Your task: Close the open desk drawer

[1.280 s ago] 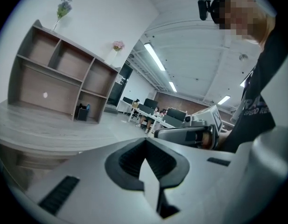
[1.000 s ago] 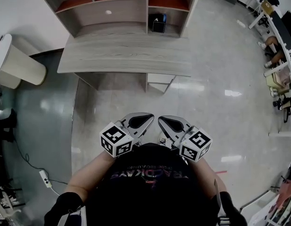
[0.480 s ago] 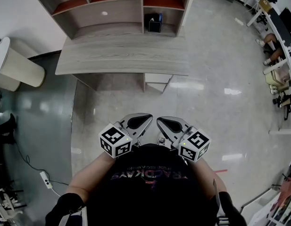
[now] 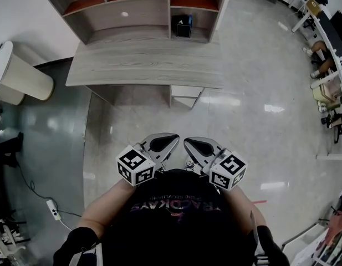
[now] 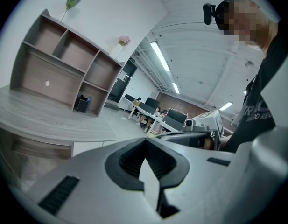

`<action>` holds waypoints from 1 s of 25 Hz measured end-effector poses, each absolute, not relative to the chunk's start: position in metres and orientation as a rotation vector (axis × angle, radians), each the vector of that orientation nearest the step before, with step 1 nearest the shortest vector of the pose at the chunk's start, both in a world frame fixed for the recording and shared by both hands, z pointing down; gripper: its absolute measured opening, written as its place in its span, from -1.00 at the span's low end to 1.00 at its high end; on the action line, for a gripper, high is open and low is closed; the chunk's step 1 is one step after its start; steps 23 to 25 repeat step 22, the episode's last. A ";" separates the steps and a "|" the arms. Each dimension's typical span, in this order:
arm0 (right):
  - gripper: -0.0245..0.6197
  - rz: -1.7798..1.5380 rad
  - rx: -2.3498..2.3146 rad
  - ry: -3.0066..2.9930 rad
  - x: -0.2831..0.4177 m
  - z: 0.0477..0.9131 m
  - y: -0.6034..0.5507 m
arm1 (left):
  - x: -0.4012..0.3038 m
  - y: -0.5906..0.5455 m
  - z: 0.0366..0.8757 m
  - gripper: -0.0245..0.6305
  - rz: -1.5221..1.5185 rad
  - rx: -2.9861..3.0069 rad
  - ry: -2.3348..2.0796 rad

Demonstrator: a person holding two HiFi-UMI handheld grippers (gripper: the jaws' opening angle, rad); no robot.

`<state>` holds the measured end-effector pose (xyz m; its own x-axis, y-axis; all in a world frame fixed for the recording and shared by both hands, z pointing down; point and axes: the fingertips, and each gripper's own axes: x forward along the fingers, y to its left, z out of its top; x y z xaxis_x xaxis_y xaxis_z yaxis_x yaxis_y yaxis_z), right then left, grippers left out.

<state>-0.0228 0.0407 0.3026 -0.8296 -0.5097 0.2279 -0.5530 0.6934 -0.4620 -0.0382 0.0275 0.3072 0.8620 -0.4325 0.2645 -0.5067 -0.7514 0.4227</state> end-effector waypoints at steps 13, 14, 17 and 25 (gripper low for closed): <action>-0.87 0.825 0.897 -2.808 -0.022 0.304 0.040 | -0.038 0.027 0.308 -0.89 0.207 2.544 -0.681; -0.87 0.826 0.899 -2.808 -0.022 0.305 0.040 | -0.038 0.027 0.308 -0.89 0.207 2.544 -0.680; -0.87 0.830 0.901 -2.809 -0.023 0.305 0.039 | -0.039 0.027 0.308 -0.89 0.206 2.543 -0.678; -0.87 0.832 0.906 -2.811 -0.021 0.305 0.040 | -0.038 0.027 0.308 -0.89 0.206 2.541 -0.676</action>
